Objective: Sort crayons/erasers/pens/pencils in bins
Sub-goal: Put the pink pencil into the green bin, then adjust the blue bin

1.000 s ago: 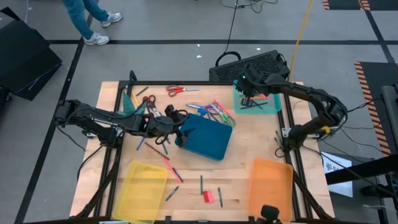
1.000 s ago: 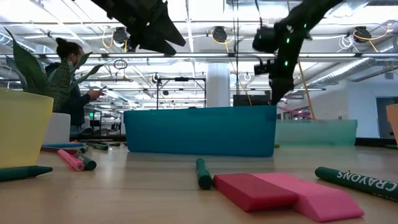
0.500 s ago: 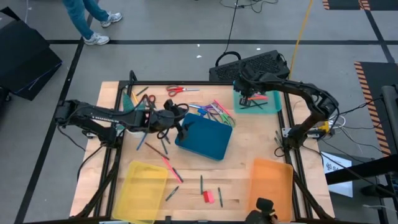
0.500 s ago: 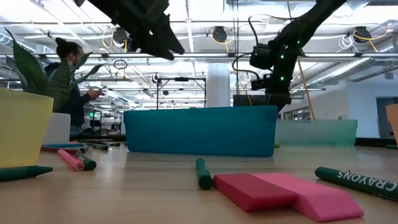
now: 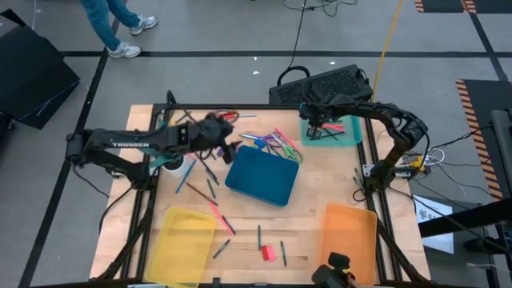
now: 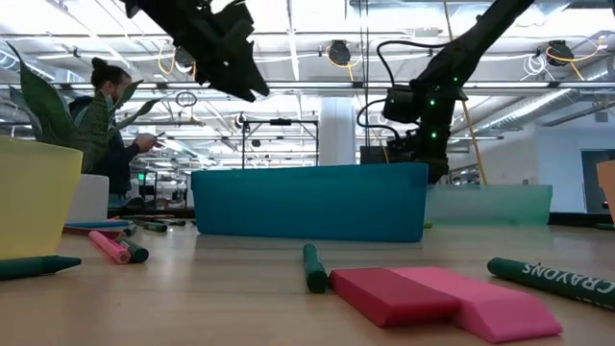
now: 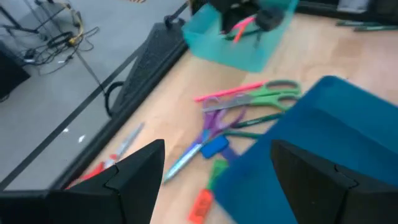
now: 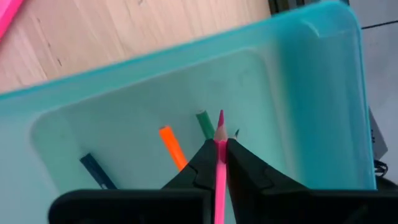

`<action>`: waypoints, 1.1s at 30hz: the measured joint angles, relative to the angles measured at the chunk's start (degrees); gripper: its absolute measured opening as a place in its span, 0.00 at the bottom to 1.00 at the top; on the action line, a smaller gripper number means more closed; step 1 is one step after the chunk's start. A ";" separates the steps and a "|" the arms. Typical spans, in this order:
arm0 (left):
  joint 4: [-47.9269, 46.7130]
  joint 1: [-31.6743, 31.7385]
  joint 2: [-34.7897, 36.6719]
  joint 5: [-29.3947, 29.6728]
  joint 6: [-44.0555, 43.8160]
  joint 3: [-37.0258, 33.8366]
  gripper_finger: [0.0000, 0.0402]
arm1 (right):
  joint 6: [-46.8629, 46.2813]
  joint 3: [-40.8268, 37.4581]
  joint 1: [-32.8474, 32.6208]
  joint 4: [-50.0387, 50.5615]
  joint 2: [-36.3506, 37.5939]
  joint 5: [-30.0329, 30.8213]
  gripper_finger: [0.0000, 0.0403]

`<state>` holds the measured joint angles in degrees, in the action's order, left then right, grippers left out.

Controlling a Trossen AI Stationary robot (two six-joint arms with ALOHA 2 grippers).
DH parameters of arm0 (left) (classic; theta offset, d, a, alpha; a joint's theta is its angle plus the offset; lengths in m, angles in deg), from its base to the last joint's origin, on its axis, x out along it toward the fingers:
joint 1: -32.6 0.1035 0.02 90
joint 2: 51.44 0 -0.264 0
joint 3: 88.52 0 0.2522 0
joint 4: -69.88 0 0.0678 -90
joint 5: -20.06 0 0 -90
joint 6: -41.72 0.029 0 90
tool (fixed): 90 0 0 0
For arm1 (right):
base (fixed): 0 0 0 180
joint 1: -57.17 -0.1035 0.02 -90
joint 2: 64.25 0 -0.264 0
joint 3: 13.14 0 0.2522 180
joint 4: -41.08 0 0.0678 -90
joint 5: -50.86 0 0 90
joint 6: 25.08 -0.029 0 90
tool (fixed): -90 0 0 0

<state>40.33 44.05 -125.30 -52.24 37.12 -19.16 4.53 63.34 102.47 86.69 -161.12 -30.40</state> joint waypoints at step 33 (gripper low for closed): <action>-52.48 16.06 -23.96 -16.05 -17.82 32.05 0.74 | -20.65 -0.68 -16.19 7.45 23.89 -6.09 0.38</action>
<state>-12.15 60.11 -149.27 -68.29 19.29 12.89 -16.12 62.67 86.28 94.15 -137.23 -36.49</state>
